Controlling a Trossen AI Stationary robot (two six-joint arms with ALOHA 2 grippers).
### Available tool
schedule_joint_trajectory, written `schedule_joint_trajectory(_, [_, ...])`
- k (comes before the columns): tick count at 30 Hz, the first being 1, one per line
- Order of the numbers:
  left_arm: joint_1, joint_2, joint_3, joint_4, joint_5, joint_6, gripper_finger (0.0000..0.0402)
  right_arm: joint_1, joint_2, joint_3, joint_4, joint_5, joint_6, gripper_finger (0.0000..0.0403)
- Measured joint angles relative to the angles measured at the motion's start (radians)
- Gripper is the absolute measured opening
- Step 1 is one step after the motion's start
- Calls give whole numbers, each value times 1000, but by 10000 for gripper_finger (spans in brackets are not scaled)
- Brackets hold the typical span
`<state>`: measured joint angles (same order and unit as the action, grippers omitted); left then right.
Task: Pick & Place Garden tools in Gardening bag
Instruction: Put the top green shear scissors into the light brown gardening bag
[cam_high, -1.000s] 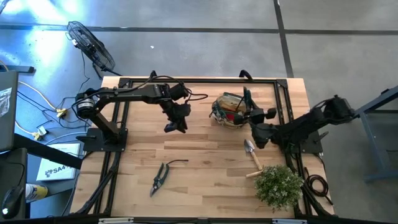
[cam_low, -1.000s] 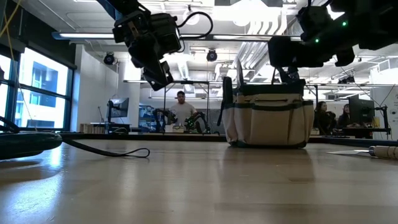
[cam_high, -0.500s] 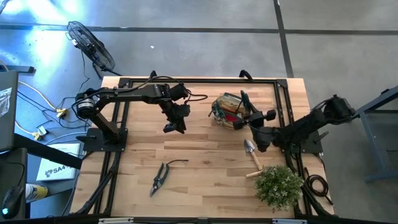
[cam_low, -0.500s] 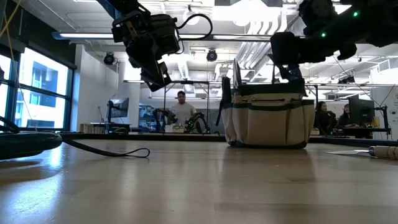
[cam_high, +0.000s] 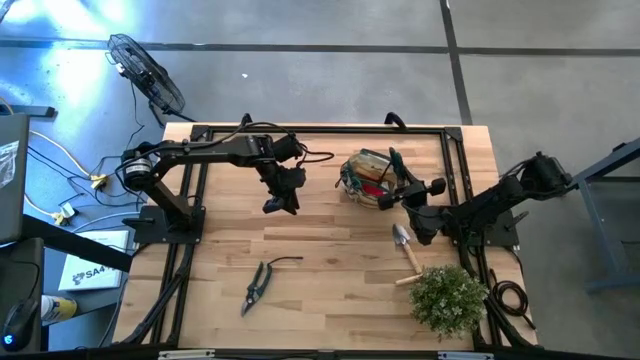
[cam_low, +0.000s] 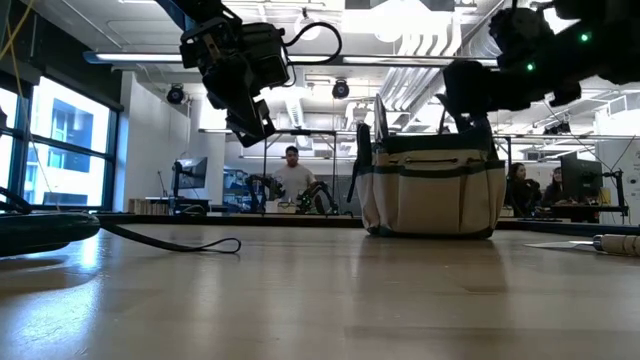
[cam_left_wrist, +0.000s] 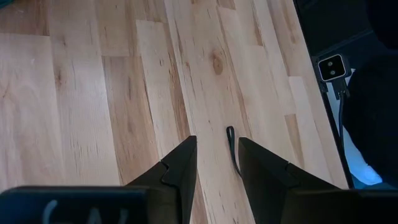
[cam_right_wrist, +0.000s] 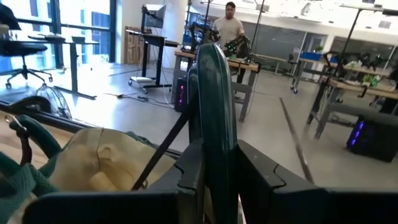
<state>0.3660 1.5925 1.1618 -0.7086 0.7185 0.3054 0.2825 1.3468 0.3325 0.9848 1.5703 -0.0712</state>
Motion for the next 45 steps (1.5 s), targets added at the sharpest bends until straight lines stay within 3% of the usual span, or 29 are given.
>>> schedule_joint_trajectory(17, [0,0,0,21,0,4,113,-35,0,-97,-74,-1,286,56])
schedule_joint_trajectory(24, [0,0,0,22,0,3,113,-34,0,-104,-122,-7,390,119])
schedule_joint_trajectory(34, [0,0,0,22,0,3,113,-34,0,-104,-121,-186,443,127])
schedule_joint_trajectory(45, [0,0,0,20,38,-4,113,-34,-5,-104,-120,-270,467,128])
